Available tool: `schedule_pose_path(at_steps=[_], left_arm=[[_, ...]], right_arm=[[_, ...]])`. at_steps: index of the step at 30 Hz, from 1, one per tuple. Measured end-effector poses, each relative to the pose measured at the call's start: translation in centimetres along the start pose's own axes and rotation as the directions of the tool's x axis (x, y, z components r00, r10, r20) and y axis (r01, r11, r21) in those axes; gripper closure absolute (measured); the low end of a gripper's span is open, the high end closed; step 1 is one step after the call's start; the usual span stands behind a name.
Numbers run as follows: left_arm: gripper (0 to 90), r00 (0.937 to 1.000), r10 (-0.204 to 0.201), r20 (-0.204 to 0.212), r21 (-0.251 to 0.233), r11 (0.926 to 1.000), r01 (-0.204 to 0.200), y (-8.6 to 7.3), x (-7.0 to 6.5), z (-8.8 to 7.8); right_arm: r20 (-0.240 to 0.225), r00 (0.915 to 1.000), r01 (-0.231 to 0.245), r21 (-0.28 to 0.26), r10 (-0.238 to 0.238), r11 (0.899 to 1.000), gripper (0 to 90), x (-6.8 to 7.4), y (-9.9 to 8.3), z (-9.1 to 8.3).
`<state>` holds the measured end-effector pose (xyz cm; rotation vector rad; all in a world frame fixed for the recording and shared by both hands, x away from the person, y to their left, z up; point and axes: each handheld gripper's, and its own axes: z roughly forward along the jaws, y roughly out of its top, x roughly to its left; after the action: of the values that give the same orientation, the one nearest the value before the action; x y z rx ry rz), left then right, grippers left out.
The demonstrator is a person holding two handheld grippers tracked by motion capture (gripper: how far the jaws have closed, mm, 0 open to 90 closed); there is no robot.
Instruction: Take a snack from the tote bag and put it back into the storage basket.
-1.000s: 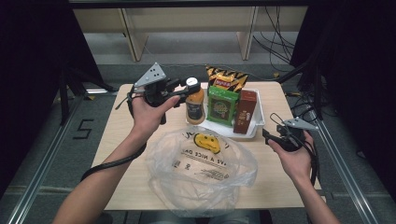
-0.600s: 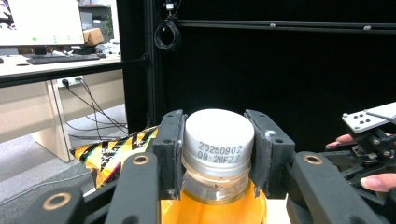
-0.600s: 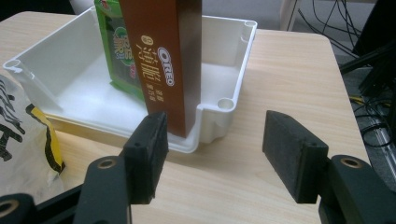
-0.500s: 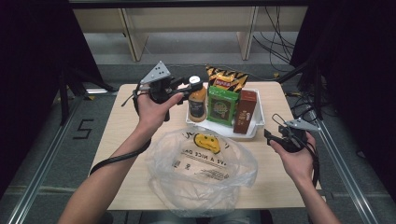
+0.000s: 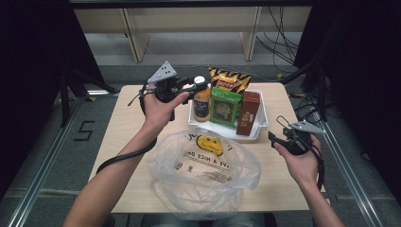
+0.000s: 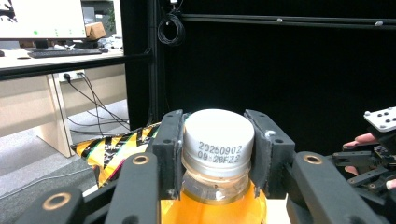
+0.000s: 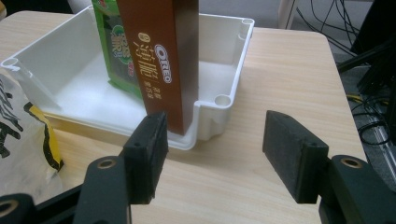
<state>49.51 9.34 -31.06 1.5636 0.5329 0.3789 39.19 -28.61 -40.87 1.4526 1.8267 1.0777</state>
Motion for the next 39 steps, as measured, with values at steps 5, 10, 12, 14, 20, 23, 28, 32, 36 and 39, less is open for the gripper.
schedule_pose_path(at_steps=[5, 10, 12, 14, 20, 23, 28, 32, 36, 39], left_arm=[[58.9, 1.0, 0.004, -0.005, 0.005, 1.0, -0.004, -0.1, 0.2, 0.3], [58.9, 1.0, 0.002, -0.009, 0.011, 0.9999, -0.002, -0.4, 0.4, 0.6], [58.9, 0.9999, 0.001, -0.011, 0.013, 0.9999, -0.001, -0.5, 0.5, 0.7], [58.9, 0.9999, -0.002, -0.013, 0.016, 0.9999, 0.002, -0.6, 0.6, 0.7], [58.8, 0.9998, -0.006, -0.019, 0.025, 0.9997, 0.007, -1.0, 1.0, 0.9], [58.9, 0.9997, -0.007, -0.022, 0.03, 0.9995, 0.008, -1.2, 1.2, 1.0], [58.8, 0.9995, -0.005, -0.031, 0.04, 0.9992, 0.006, -1.5, 1.5, 1.2], [58.9, 0.9994, -0.006, -0.035, 0.043, 0.9991, 0.008, -1.7, 1.7, 1.4], [58.8, 0.9993, -0.006, -0.037, 0.05, 0.9987, 0.007, -2.0, 1.9, 1.8], [58.8, 0.9992, -0.011, -0.038, 0.048, 0.9988, 0.013, -2.0, 2.0, 1.9]], right_arm=[[0.003, 1.0, -0.003, 0.01, 0.003, 1.0, 40.7, 0.0, 0.0, 0.0], [0.001, 1.0, -0.003, 0.01, 0.003, 1.0, 40.7, 0.0, 0.0, 0.0], [0.002, 1.0, -0.004, 0.011, 0.003, 1.0, 40.7, 0.0, 0.0, -0.1], [-0.002, 1.0, -0.008, 0.013, 0.008, 1.0, 40.7, 0.1, 0.0, -0.1], [0.002, 0.9992, -0.039, 0.026, 0.039, 0.999, 40.7, 0.4, -0.2, 0.0], [0.002, 0.9991, -0.042, 0.022, 0.042, 0.999, 40.6, 0.4, -0.1, 0.0], [-0.001, 0.9989, -0.047, 0.024, 0.047, 0.999, 40.7, 0.5, -0.1, 0.0], [0.003, 0.9992, -0.041, 0.022, 0.041, 0.999, 40.7, 0.4, -0.2, 0.0], [0.004, 0.9994, -0.035, 0.022, 0.034, 0.999, 40.7, 0.3, -0.2, 0.0], [0.005, 0.9999, -0.011, 0.018, 0.011, 1.0, 40.7, 0.2, -0.2, 0.0]])
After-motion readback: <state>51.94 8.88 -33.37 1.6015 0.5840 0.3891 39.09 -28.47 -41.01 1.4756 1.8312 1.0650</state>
